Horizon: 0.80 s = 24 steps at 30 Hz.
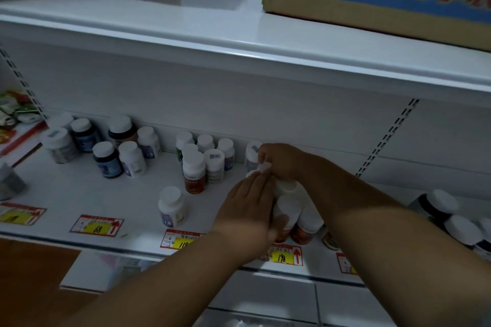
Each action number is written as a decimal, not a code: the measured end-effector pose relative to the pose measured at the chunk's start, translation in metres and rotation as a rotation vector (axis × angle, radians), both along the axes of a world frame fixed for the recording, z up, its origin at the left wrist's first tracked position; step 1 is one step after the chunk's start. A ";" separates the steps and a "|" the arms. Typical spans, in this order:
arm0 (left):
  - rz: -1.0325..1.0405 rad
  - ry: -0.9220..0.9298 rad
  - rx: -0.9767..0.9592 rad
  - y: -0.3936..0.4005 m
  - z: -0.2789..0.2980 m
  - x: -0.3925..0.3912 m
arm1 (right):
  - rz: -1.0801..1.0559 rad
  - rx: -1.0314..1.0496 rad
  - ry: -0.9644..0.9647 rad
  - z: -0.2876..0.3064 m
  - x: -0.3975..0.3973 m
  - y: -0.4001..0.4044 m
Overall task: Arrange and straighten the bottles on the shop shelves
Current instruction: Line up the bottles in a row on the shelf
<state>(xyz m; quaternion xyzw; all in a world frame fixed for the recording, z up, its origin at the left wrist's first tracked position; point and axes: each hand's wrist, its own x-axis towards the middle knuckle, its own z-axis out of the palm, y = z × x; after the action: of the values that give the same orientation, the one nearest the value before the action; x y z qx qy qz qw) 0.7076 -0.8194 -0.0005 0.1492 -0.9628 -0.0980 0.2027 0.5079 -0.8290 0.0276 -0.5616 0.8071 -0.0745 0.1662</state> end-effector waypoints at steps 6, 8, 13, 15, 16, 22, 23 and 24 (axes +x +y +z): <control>0.091 0.063 0.067 -0.015 0.003 0.003 | -0.157 -0.372 0.083 0.022 -0.003 0.023; 0.113 0.055 0.130 -0.024 0.001 0.004 | -0.182 -0.564 0.091 0.039 0.007 0.036; 0.128 0.107 0.228 -0.044 0.016 0.022 | -0.229 -0.791 0.037 0.062 0.060 0.051; 0.118 0.145 0.222 -0.050 0.020 0.039 | -0.242 -0.768 0.005 0.062 0.086 0.046; 0.111 0.163 0.198 -0.053 0.020 0.049 | -0.244 -0.737 0.008 0.060 0.099 0.042; 0.066 0.066 0.097 -0.086 0.001 0.104 | -0.296 -0.460 -0.059 0.024 0.166 0.017; 0.066 0.054 0.090 -0.091 -0.003 0.111 | -0.317 -0.420 -0.095 0.018 0.173 0.014; 0.066 0.038 0.074 -0.097 -0.006 0.116 | -0.331 -0.383 -0.116 0.011 0.178 0.011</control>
<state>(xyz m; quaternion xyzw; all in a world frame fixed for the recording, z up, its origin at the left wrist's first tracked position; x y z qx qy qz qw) 0.8232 -0.9164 -0.0067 0.1863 -0.9490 -0.1296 0.2186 0.6862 -0.8182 0.0391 -0.4380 0.8482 -0.2844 0.0884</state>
